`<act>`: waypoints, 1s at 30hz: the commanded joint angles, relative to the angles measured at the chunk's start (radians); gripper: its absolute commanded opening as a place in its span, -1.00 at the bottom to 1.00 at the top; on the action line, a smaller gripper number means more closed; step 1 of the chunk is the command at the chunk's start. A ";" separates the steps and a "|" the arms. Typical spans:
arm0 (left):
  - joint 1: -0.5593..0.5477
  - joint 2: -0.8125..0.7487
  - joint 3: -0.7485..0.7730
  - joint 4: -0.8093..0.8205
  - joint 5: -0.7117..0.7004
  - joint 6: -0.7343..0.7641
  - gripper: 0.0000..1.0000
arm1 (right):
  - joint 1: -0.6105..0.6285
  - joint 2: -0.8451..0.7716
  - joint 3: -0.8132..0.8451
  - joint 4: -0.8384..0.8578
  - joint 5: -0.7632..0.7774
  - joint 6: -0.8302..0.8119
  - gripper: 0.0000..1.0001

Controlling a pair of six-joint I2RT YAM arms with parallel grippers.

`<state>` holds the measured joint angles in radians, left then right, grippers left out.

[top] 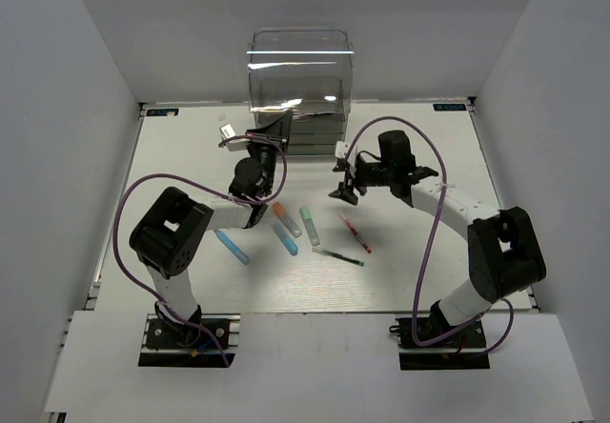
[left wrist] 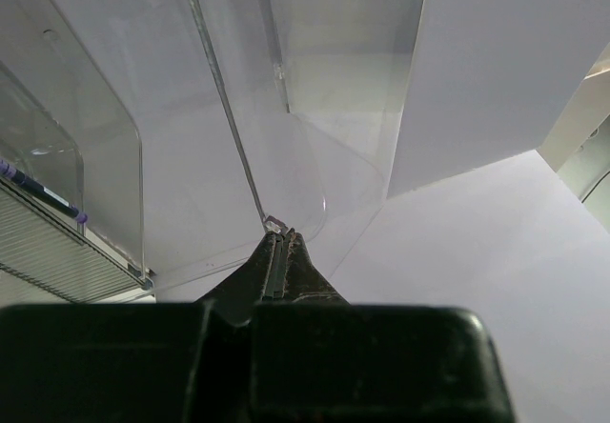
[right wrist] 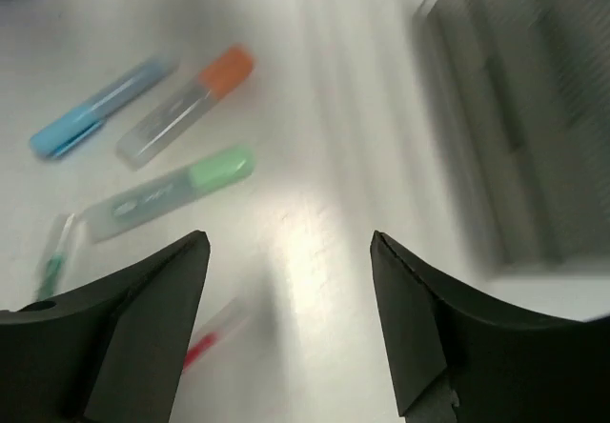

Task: Sort the stationery into containers
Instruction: Pick up the pen from the center of the board.

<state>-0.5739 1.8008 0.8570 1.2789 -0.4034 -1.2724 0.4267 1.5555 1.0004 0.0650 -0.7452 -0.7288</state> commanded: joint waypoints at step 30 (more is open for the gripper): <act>-0.001 -0.058 0.008 0.034 0.006 0.010 -1.00 | 0.099 0.121 -0.063 -0.298 0.510 0.424 0.12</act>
<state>-0.5739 1.8008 0.8570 1.2793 -0.4030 -1.2724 0.5003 1.6604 0.9157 -0.2729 -0.2981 -0.3408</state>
